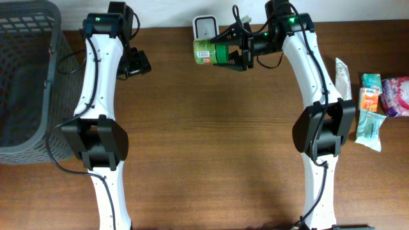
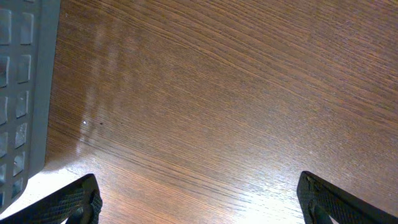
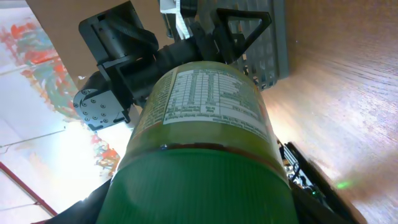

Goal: Scan the item barcode
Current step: 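Hold the jar label up to the scanner with the right gripper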

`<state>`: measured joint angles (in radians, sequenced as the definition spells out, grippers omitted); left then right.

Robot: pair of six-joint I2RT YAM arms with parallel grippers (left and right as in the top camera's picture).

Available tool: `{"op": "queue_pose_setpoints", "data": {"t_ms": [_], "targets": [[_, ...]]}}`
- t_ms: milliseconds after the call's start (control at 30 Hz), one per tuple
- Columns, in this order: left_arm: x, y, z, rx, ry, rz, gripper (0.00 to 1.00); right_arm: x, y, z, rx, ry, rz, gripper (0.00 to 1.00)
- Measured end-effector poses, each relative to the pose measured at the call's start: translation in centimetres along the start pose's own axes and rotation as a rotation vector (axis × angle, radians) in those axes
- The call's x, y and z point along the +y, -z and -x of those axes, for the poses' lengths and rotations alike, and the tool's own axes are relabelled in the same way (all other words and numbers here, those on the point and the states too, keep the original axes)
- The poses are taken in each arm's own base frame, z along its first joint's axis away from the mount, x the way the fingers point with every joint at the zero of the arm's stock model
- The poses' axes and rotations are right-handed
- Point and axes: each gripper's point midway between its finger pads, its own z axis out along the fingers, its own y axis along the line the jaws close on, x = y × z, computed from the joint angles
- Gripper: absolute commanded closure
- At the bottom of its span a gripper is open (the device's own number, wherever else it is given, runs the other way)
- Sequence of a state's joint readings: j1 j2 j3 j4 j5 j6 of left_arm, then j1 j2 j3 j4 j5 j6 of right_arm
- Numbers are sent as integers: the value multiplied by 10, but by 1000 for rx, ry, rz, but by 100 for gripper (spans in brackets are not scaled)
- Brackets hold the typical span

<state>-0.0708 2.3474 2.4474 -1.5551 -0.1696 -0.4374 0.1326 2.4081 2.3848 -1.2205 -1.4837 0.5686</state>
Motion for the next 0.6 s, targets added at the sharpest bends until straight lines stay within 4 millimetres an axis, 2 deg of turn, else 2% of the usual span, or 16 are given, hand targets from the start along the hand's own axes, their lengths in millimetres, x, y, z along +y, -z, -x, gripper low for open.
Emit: {"op": "queue_pose_setpoints", "data": {"t_ms": [433,500,600], "targets": [[0,0,0,0,0,0,1,-7,0,4,-25,0,-39,38],[0,0,0,0,0,0,1,-21,0,13,-75,1,-123,38],[0,0,0,0,0,0,1,-70,9,42,-255,16,-437,38]]}}
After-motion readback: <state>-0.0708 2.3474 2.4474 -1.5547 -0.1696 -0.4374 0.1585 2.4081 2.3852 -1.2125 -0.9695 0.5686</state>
